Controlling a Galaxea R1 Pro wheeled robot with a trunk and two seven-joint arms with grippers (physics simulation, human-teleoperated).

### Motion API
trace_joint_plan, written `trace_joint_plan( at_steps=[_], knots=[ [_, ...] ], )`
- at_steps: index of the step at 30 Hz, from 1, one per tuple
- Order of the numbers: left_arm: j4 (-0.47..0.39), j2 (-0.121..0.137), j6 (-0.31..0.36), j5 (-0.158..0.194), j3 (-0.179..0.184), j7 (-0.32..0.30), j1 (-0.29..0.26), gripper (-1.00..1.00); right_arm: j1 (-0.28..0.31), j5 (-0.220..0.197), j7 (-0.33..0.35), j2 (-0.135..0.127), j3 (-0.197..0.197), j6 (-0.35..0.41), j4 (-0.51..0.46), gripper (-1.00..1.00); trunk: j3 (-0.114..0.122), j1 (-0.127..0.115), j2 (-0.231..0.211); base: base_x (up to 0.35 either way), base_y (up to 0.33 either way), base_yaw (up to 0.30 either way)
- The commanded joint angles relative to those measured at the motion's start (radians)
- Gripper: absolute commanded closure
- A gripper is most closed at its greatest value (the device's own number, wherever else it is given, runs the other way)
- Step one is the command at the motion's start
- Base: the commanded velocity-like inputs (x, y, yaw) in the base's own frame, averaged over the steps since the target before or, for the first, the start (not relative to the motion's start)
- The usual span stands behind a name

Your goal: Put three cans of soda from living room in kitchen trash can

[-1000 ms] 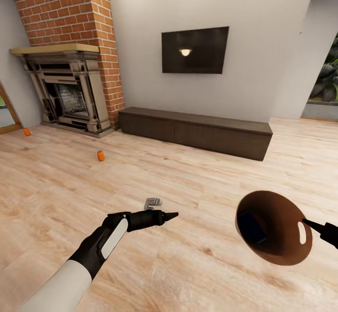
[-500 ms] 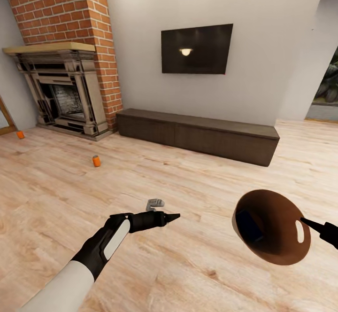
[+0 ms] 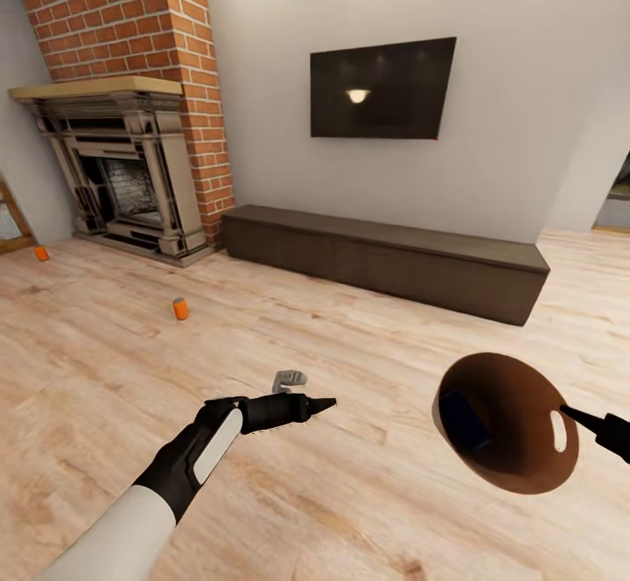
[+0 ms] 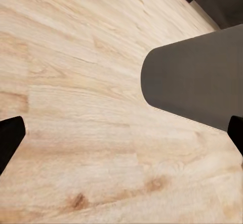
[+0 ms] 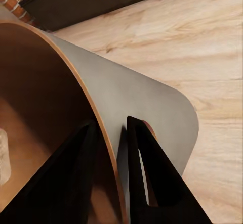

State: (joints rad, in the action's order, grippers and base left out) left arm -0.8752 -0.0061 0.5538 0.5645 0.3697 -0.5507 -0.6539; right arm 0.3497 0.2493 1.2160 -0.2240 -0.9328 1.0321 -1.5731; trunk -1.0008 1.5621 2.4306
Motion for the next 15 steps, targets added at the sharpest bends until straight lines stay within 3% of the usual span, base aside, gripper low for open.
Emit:
trace_joint_plan(
  at_steps=[1, 15],
  knots=[
    [0.0, 0.0, 0.0, 0.0, 0.0, 0.0, 0.0, -1.0, 0.0, -0.022, 0.002, 0.0, 0.0, 0.015, -0.001, 1.0, 0.0, 0.0, 0.0, 0.336, 0.0, 0.235],
    [0.0, 0.0, -0.001, 0.0, 0.0, 0.0, -0.001, -1.0, 0.0, -0.022, 0.002, 0.0, 0.0, 0.015, -0.001, 1.0, 0.0, 0.0, 0.0, 0.336, 0.0, 0.253]
  ],
)
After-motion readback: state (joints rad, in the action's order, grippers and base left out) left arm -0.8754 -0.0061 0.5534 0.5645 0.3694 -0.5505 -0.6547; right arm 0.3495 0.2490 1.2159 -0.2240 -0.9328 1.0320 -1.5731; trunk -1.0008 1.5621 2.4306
